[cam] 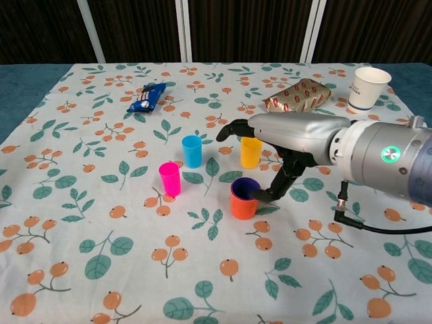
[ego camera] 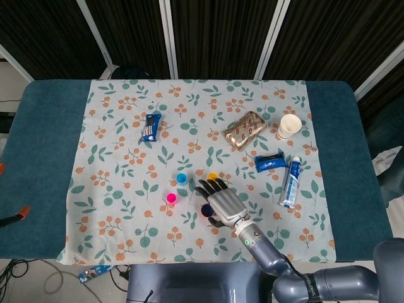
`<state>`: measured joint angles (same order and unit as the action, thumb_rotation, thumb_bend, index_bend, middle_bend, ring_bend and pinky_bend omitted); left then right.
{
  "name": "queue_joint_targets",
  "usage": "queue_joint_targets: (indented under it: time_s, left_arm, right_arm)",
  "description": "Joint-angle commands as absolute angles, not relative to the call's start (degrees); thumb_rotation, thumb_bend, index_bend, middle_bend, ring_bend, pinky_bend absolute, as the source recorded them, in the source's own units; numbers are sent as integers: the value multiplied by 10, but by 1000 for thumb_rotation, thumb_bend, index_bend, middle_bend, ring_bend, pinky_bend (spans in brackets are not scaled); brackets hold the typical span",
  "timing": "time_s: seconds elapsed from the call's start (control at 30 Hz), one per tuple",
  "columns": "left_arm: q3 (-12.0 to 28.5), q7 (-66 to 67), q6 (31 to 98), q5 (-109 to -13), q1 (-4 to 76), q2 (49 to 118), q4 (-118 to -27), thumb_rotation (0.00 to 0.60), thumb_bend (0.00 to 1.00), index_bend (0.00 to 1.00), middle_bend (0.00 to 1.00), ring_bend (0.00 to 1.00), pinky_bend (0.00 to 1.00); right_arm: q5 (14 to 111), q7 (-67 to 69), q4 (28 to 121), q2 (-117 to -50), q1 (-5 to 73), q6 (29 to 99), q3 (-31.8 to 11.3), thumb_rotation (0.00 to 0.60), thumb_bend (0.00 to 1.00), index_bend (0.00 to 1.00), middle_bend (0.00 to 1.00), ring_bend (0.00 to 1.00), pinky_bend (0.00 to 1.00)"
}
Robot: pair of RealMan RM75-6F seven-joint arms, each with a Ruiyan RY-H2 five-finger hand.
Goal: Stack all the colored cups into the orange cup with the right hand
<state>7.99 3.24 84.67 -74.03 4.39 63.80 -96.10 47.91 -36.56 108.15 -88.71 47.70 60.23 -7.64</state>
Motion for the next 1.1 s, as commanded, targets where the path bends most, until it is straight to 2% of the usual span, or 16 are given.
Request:
queue_joint_targets:
  time_s: [0.03,0.27,0.57,0.9,1.1]
  left_arm:
    - [80,31,847,-740,44,637,-961,600,122,41,0,0,0]
    - [81,26,847,-739,42,635,-962,600,122,41,0,0,0]
    - [82,17,847,-739,41,632,-961,600,122,41,1,0,0]
    - [84,16,846,-735,42,632,-958,600,122,41,1,0,0]
    - [87,15,844,-730,43,632,-956,600,122,41,1,0,0]
  right_arm:
    - [478,-369,1087,-886,480,607,-80,600,404,101,0,0,36]
    - [489,-373,1110,-876,474,639,-88,600,404,205,0,0,36]
    - [463,-389,1100,-870,486,651,-110,600,404,218,0,0,36]
    - [368,-411,1014,-919,536,623,-152,600,404,220,0,0,36]
    - [326,-421,962,-940,559,608,-163,600,404,220,0,0,36]
